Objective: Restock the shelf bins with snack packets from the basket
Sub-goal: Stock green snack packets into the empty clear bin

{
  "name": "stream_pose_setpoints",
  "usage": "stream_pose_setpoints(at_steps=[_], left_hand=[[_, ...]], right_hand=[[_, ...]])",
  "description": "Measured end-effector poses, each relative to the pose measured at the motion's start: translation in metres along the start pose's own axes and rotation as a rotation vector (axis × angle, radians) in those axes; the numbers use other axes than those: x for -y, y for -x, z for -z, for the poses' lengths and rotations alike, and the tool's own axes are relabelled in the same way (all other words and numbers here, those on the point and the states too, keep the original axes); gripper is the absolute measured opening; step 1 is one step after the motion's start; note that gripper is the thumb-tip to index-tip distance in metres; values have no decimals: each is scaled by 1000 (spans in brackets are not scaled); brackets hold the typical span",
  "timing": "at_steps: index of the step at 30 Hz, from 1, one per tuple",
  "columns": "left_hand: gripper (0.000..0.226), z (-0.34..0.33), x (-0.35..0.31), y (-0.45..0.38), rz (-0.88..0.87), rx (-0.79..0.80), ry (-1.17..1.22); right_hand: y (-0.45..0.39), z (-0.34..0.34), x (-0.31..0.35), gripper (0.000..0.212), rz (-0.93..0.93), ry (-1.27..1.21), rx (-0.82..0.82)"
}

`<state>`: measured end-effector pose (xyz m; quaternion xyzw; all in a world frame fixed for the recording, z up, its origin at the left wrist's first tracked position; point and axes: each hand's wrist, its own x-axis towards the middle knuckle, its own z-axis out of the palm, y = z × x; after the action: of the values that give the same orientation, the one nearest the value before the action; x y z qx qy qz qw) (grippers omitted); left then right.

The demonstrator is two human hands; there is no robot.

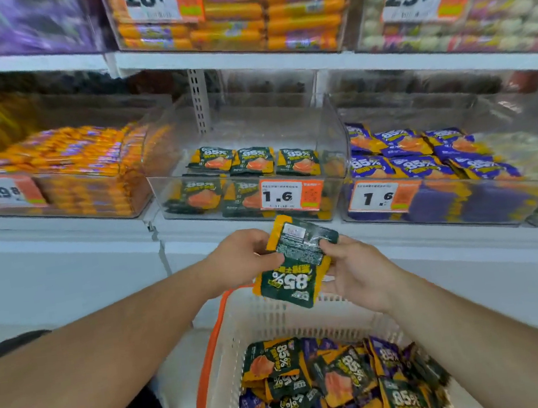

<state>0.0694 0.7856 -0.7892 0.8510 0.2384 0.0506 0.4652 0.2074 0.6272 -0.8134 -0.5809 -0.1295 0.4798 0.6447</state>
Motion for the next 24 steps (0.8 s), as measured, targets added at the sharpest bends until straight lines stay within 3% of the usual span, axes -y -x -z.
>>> stream_pose_setpoints(at_steps=[2,4,6,8,12,17,20,24], left_hand=[[36,-1,3,6,-29,-96,52],[35,-2,13,11,-120,-202,-81],[24,-2,20,17,-283,-305,-190],[7,-4,23,21,-506,-368,-154],[25,-9,18,22,-758,-430,-121],[13,-10,18,18,-784,-407,-162],[12,-4,14,16,-806,-451,-195],[28,26,-11,5,-862,-594,-275]], right_hand=[[5,-2,9,24,-12,67,5],[10,-2,19,27,-18,131,-36],[17,0,27,34,-30,121,-58],[23,1,33,36,-89,63,-51],[35,-11,37,13,-190,36,39],[31,-21,35,40,-59,97,-97],[37,-24,45,32,1,155,-101],[39,-35,75,19,151,184,-100]])
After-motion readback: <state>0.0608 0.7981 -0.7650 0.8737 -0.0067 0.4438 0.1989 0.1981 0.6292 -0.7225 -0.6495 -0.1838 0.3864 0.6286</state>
